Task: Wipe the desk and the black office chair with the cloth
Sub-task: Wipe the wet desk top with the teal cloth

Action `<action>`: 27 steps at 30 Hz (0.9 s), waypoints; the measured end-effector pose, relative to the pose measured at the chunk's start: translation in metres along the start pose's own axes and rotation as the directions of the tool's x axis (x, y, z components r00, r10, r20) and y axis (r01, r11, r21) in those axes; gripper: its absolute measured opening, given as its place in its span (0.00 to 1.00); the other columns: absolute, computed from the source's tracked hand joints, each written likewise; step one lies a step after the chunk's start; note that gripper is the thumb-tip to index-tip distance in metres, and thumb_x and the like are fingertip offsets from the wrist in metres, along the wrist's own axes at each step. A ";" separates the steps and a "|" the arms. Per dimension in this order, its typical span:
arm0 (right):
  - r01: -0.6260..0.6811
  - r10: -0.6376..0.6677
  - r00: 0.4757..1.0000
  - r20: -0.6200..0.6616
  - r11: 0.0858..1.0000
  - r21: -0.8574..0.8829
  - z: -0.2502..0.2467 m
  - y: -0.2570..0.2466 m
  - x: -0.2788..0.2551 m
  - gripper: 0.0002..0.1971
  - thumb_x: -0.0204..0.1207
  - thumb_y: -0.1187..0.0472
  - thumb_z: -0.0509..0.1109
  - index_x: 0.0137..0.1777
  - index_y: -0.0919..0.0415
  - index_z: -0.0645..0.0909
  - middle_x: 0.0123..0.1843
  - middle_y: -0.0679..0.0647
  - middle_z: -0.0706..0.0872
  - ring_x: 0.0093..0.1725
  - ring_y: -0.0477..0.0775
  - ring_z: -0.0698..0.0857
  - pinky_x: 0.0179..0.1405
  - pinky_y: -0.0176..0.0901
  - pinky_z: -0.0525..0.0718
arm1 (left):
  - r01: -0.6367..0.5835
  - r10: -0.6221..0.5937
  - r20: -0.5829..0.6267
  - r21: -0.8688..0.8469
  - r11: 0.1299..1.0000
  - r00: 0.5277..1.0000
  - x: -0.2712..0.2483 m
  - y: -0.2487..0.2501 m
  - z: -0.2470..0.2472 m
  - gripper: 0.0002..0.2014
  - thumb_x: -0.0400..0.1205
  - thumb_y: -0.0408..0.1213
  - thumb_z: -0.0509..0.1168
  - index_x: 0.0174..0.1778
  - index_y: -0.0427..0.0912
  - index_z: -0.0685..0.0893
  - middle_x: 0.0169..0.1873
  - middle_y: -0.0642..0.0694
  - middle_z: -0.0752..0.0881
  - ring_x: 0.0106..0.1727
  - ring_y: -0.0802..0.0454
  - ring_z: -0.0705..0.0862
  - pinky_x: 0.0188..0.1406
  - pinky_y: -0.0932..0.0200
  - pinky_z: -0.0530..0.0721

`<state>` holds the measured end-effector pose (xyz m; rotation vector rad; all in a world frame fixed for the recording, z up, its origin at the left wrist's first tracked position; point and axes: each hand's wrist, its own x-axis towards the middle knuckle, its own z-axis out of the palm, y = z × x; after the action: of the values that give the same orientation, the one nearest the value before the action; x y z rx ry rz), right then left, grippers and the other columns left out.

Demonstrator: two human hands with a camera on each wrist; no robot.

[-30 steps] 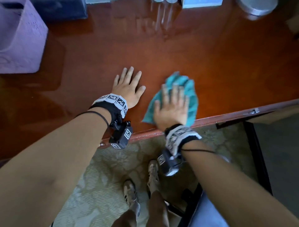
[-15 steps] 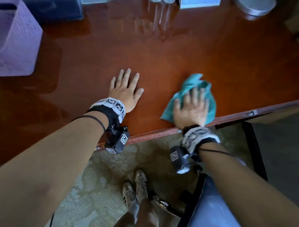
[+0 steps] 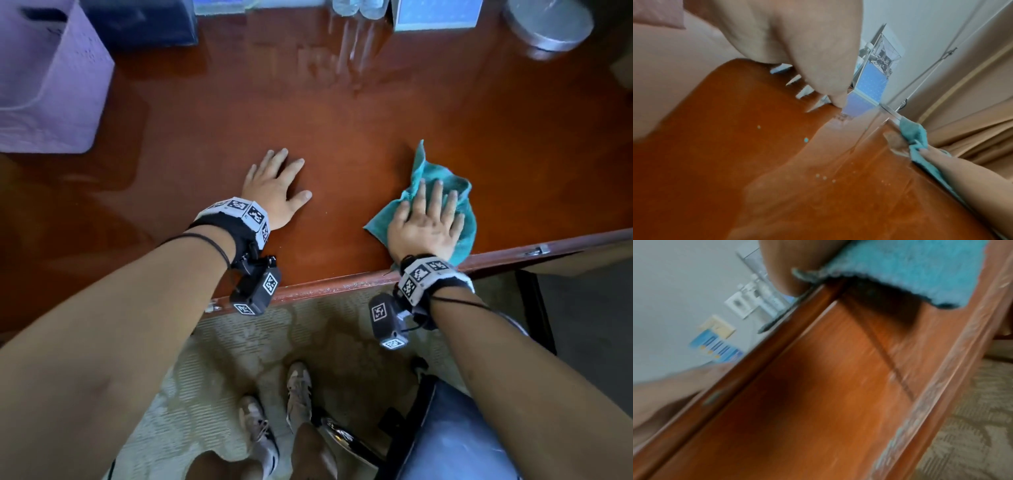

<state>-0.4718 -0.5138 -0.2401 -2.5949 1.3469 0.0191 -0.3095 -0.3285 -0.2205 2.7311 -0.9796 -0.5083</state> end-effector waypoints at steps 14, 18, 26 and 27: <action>0.478 -0.474 0.873 0.115 0.878 -0.014 0.023 -0.110 -0.084 0.28 0.84 0.40 0.44 0.84 0.38 0.48 0.87 0.45 0.45 0.85 0.52 0.43 0.83 0.56 0.41 | 0.379 -0.369 -0.193 0.015 0.925 0.909 -0.083 -0.148 -0.030 0.28 0.86 0.54 0.51 0.83 0.54 0.58 0.85 0.48 0.51 0.85 0.49 0.45 0.80 0.36 0.44; 0.197 -0.195 0.978 0.077 0.980 -0.018 0.033 -0.141 -0.097 0.30 0.83 0.41 0.43 0.85 0.45 0.50 0.87 0.47 0.46 0.85 0.56 0.42 0.82 0.62 0.42 | 0.642 -0.648 -0.253 -0.120 0.757 0.718 -0.136 -0.224 -0.041 0.31 0.85 0.54 0.54 0.83 0.49 0.57 0.84 0.38 0.49 0.85 0.42 0.44 0.79 0.32 0.43; 0.621 -0.622 0.767 0.155 0.781 0.064 0.081 -0.310 -0.268 0.29 0.84 0.44 0.45 0.84 0.46 0.54 0.87 0.47 0.49 0.85 0.56 0.43 0.82 0.61 0.39 | 0.790 -0.833 0.179 -0.470 0.394 0.523 -0.193 -0.305 -0.050 0.37 0.87 0.57 0.46 0.75 0.24 0.67 0.74 0.27 0.71 0.75 0.32 0.70 0.74 0.50 0.65; 0.679 -0.680 0.709 0.186 0.730 0.079 0.083 -0.325 -0.288 0.28 0.85 0.45 0.44 0.85 0.45 0.51 0.87 0.46 0.48 0.85 0.55 0.42 0.82 0.61 0.39 | 0.776 -0.822 0.196 -0.497 0.387 0.535 -0.194 -0.305 -0.047 0.37 0.87 0.57 0.46 0.75 0.24 0.68 0.74 0.28 0.72 0.75 0.32 0.71 0.72 0.51 0.66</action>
<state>-0.3686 -0.0842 -0.2290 -2.8219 0.2528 0.1563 -0.2559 0.0317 -0.2180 2.4476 0.5920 -0.6558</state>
